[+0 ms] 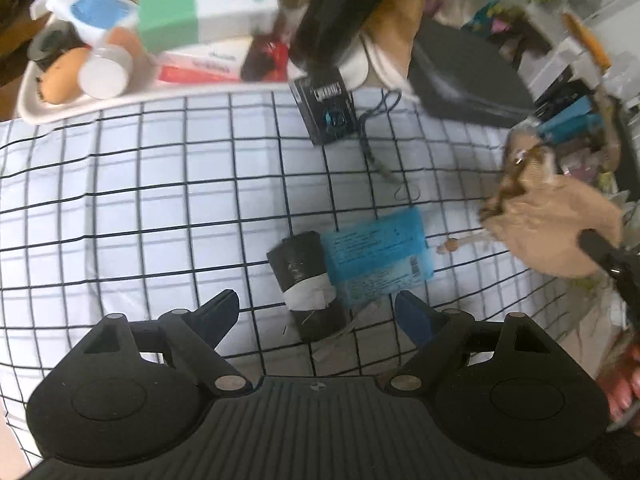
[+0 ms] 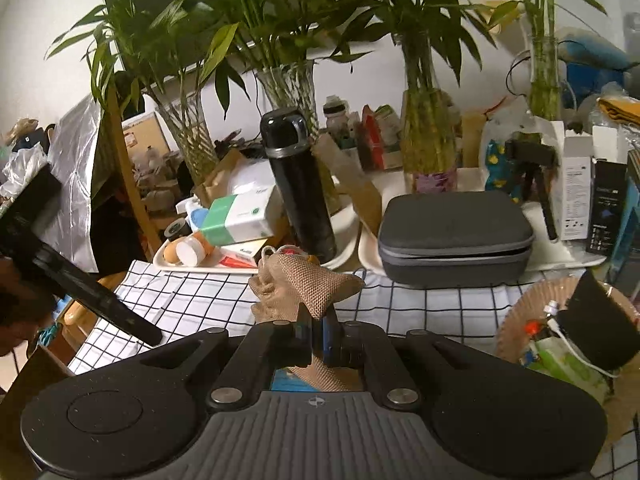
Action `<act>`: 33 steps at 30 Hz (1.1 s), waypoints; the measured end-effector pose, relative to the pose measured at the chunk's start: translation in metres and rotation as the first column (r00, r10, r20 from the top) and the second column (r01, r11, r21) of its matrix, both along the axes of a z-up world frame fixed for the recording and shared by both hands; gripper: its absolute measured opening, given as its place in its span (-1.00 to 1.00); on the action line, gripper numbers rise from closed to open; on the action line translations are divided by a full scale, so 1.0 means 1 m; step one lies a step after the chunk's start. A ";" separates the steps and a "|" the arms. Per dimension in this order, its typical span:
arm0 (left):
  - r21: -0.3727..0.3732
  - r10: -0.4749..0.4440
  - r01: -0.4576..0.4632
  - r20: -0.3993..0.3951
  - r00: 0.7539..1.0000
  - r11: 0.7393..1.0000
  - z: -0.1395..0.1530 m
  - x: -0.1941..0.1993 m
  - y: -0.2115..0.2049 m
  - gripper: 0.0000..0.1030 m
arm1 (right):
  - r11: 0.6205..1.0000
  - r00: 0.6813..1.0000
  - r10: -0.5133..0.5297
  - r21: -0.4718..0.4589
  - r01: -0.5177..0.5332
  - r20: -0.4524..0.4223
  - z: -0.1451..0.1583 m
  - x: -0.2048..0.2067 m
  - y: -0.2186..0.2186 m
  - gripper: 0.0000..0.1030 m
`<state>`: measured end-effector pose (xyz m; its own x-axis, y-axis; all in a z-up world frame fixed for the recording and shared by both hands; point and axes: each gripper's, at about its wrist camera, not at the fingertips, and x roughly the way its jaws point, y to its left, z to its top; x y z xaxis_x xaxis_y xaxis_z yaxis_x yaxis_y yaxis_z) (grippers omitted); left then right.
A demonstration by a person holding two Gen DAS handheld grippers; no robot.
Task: Organize soft objects
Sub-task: 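Close the left gripper on the black plastic-wrapped cylinder while the right holds the pouch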
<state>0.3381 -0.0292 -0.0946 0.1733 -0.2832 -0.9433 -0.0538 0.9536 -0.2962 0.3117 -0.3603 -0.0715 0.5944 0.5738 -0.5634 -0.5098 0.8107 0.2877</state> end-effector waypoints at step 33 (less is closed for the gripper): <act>0.037 0.023 -0.020 -0.103 0.994 0.999 -0.055 0.037 -0.018 -0.14 | 0.999 0.999 -0.042 0.018 0.043 -0.021 -0.002 -0.001 -0.012 -0.86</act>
